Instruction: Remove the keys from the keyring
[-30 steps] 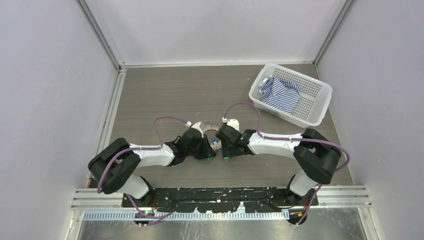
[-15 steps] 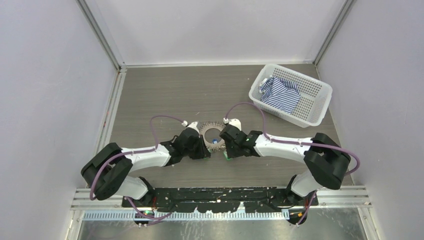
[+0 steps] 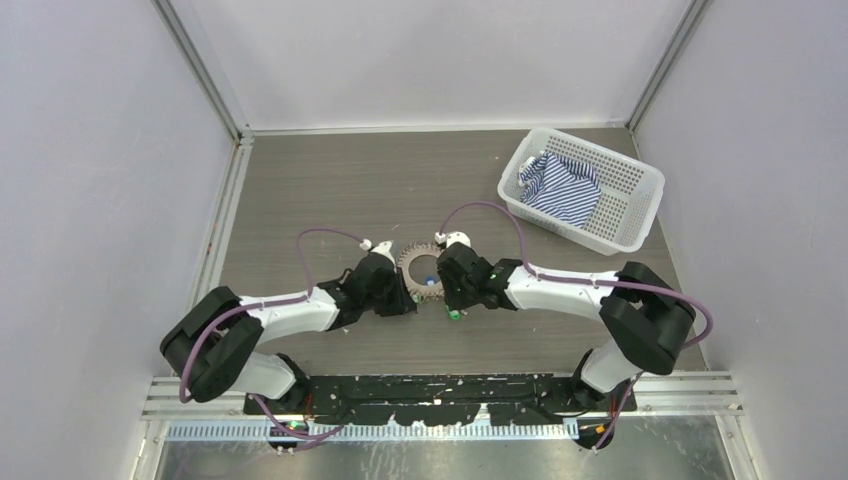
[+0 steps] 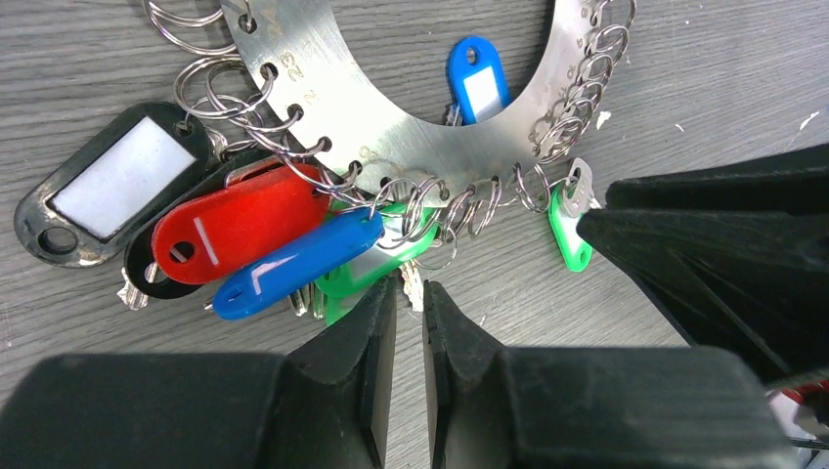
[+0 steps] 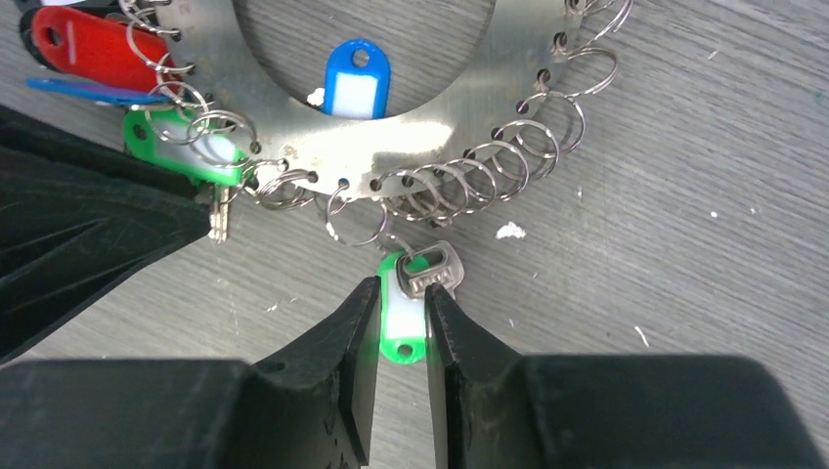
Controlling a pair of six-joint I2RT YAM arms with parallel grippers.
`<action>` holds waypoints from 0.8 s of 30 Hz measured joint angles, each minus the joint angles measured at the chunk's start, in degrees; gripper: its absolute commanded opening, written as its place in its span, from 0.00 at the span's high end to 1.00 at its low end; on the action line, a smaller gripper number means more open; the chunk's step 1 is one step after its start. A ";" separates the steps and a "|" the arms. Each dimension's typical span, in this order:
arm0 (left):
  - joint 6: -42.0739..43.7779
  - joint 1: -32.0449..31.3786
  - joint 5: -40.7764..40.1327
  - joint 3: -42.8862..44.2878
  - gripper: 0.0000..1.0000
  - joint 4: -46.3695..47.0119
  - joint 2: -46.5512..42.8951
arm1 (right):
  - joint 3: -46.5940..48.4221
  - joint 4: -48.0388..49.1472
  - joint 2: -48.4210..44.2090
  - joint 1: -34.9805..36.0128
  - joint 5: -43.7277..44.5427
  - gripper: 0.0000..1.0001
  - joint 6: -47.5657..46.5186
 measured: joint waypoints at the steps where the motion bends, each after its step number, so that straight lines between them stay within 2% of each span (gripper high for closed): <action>1: 0.02 0.11 0.02 0.00 0.81 -0.04 -0.04 | 0.02 0.37 0.50 -0.11 -0.20 0.73 -0.24; 13: 0.24 0.50 0.33 0.00 0.81 -0.37 -0.57 | 0.33 2.99 3.06 -0.52 -0.70 0.72 -2.43; 24: 0.26 0.61 0.59 0.00 0.80 -0.37 -0.57 | 1.14 5.03 5.49 -0.57 -0.72 0.76 -3.63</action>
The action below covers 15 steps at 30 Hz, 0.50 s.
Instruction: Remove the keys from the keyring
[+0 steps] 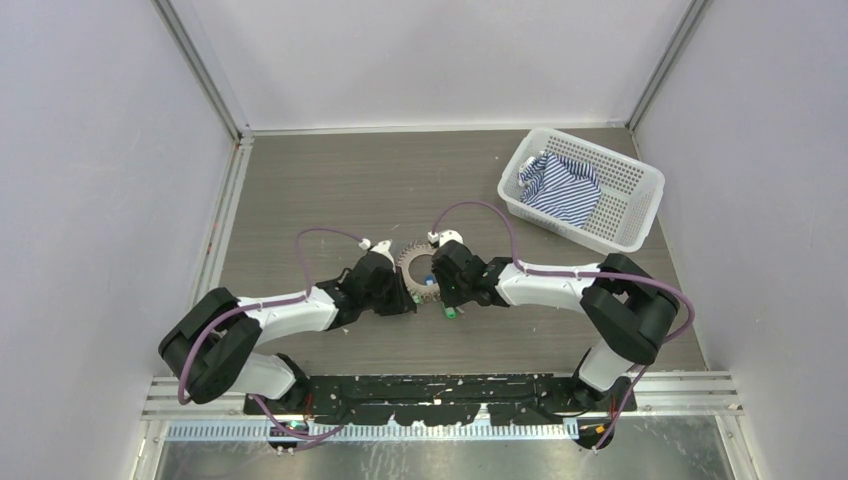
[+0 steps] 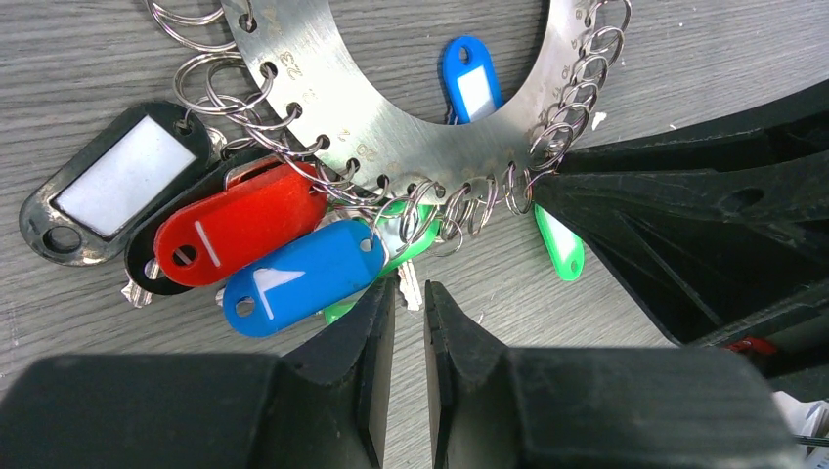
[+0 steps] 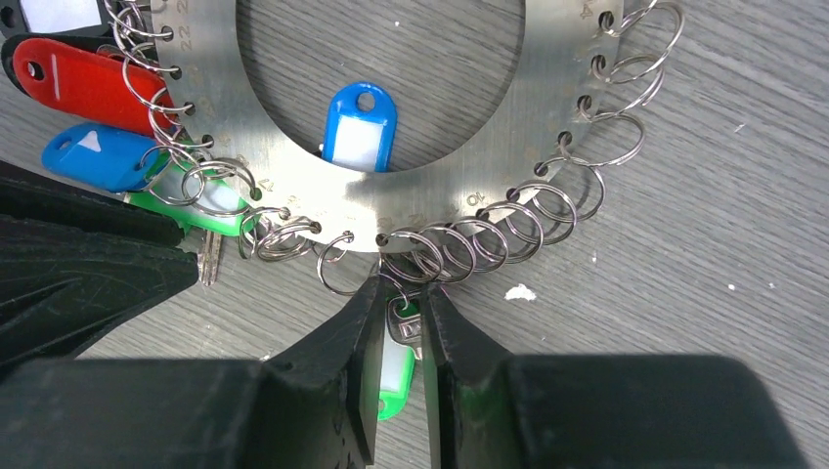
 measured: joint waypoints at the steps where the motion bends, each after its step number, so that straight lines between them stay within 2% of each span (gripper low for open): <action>1: 0.00 0.02 0.02 0.00 0.80 0.00 0.00 | 0.00 0.11 0.04 -0.02 0.00 0.77 0.00; 8: 0.00 0.31 0.35 0.00 0.80 0.02 0.00 | 0.00 0.57 0.07 -0.07 -0.35 0.99 0.20; 15: -0.09 0.31 1.62 0.00 0.79 0.42 -0.13 | -0.02 0.66 -0.28 -0.09 -1.46 0.99 0.39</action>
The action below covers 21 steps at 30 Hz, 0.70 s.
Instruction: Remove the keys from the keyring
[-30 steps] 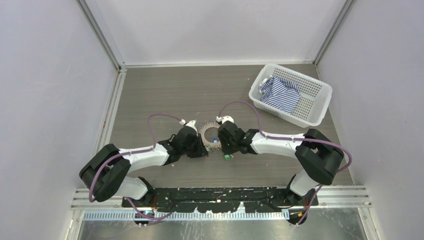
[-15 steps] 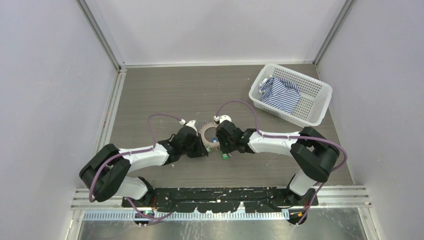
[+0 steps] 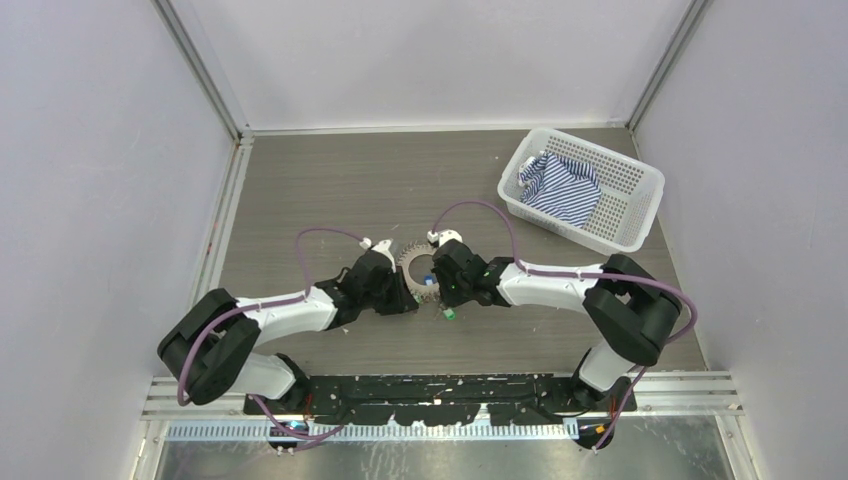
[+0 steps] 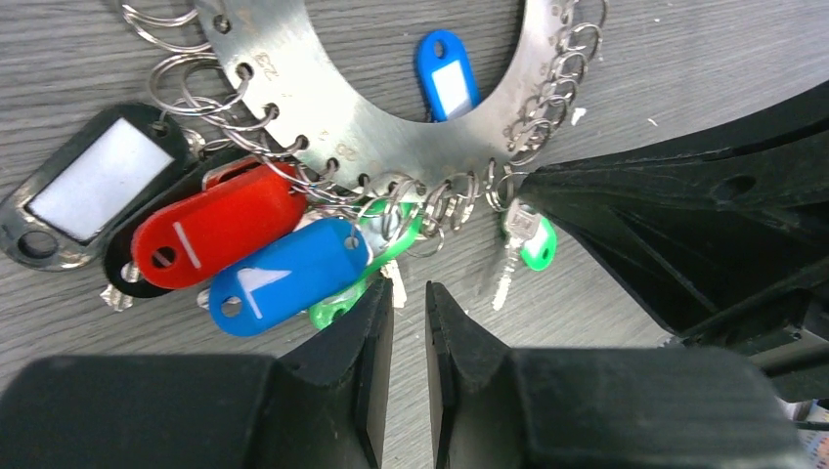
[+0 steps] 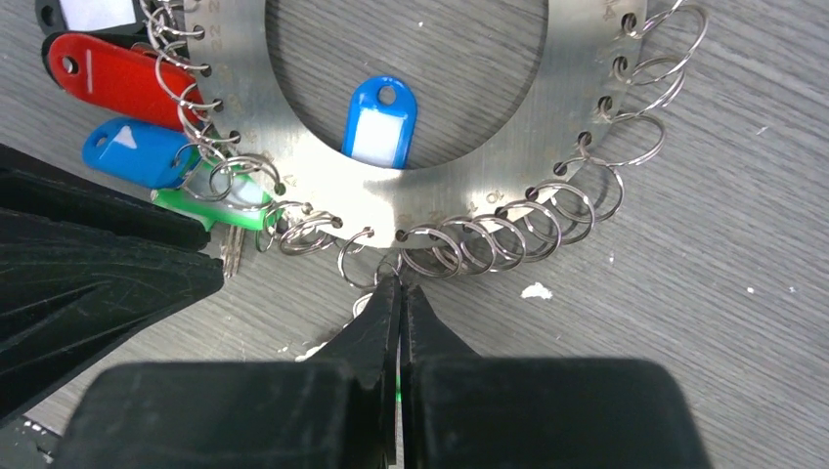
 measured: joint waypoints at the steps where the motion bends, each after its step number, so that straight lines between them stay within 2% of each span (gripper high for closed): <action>1: -0.04 0.00 0.37 0.00 0.79 0.15 -0.15 | 0.00 -0.20 -0.20 0.00 -0.22 0.99 -0.07; 11: -3.76 0.00 6.16 -2.05 0.78 7.02 -2.12 | -0.02 -2.16 -2.03 -0.17 -2.54 0.99 -1.38; 21: -10.32 0.02 8.46 -3.19 0.79 15.98 3.72 | -0.02 -2.40 -5.11 -1.55 -5.86 0.99 -2.47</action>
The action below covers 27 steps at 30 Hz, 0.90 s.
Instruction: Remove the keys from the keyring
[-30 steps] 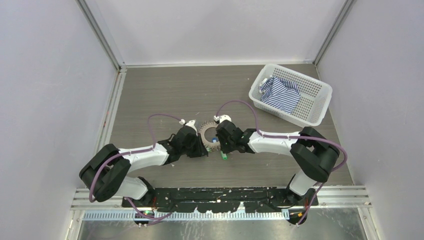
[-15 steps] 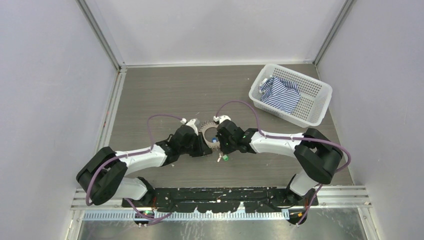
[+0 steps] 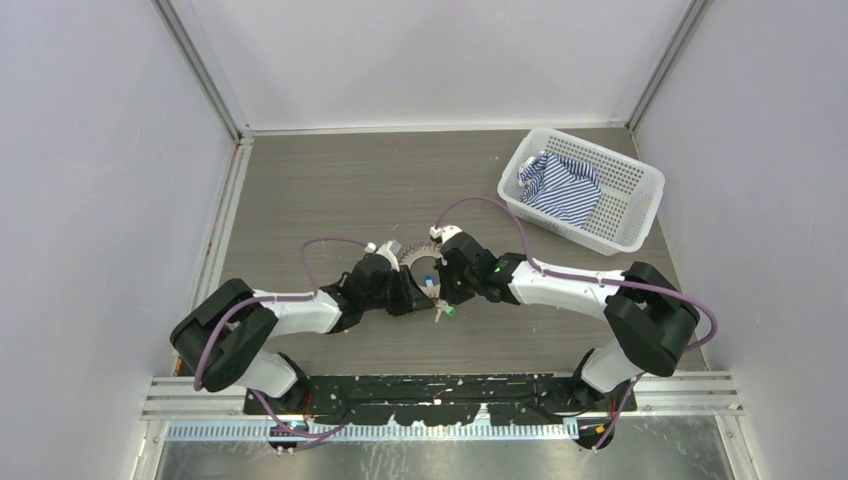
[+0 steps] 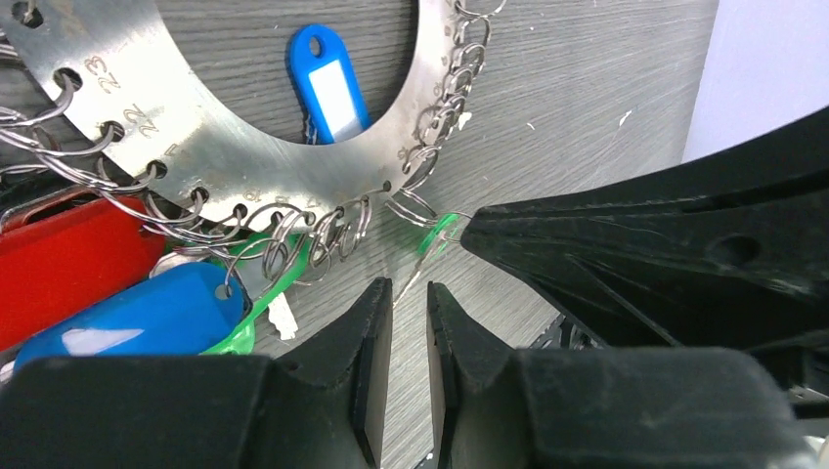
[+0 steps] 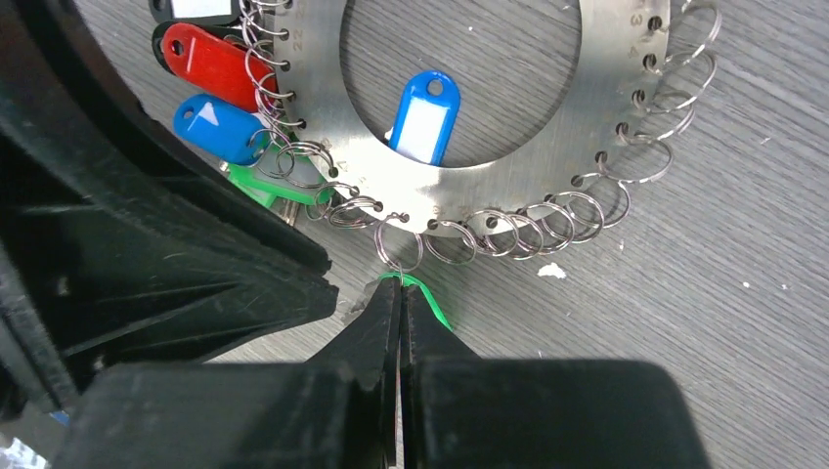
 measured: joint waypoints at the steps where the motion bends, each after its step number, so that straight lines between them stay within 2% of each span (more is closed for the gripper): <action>1: -0.66 0.00 0.11 -0.15 0.79 0.74 0.57 | 0.02 -0.04 -0.17 -0.07 -0.48 0.99 -0.07; 17: -12.85 1.88 1.75 -1.14 0.78 7.85 4.28 | -0.52 -2.08 0.39 -0.35 -4.87 0.99 1.77; 27: -16.81 1.88 2.38 -0.61 0.77 2.80 0.48 | -4.57 1.81 0.66 -0.87 -4.74 0.99 5.86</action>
